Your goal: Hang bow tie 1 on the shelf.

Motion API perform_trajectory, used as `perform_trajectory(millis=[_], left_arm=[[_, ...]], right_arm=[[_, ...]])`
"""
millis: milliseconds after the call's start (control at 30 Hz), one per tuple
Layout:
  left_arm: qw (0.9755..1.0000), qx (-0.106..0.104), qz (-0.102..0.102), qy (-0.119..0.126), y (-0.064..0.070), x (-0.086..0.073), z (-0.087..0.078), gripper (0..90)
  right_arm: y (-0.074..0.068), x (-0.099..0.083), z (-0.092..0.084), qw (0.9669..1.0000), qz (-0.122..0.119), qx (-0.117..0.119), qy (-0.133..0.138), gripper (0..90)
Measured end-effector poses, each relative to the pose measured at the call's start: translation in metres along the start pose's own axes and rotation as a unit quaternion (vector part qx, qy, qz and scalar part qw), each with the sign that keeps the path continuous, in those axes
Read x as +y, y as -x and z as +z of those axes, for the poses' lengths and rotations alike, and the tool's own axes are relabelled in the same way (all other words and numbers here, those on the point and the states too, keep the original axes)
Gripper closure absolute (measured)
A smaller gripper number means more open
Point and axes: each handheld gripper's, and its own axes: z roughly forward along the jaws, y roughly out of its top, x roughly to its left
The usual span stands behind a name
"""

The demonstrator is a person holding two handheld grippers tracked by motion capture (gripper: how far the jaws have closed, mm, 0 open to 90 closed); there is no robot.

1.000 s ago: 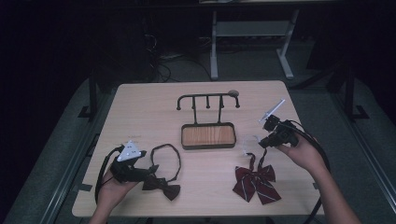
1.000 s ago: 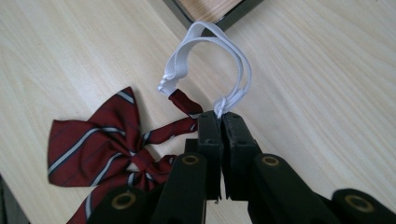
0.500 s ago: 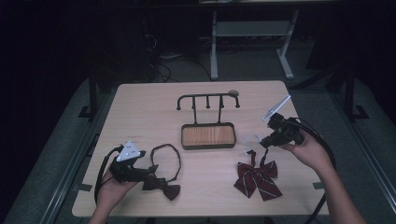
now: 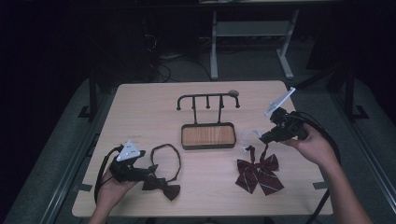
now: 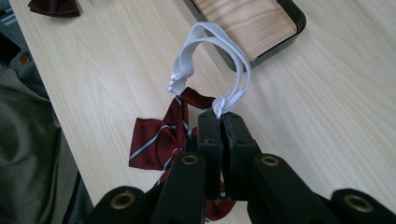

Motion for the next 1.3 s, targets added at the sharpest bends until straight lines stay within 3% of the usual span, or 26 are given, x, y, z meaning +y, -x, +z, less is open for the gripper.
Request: perform_trajectory(millis=[500,633,1300], left_arm=[[1.0,-0.001,-0.001,0.002,0.0,0.0,-0.001,27.7],[1.0,0.001,0.001,0.0,-0.001,0.0,-0.001,27.7],[1.0,-0.002,0.001,0.002,0.002,0.001,0.0,27.7]], right_arm=[[-0.006,0.015,-0.014,0.9997,-0.016,0.002,0.018,87.2],[-0.005,0.018,-0.018,0.9996,-0.016,-0.006,0.024,87.2],[0.001,0.029,-0.031,0.9988,-0.006,0.004,0.049,87.5]])
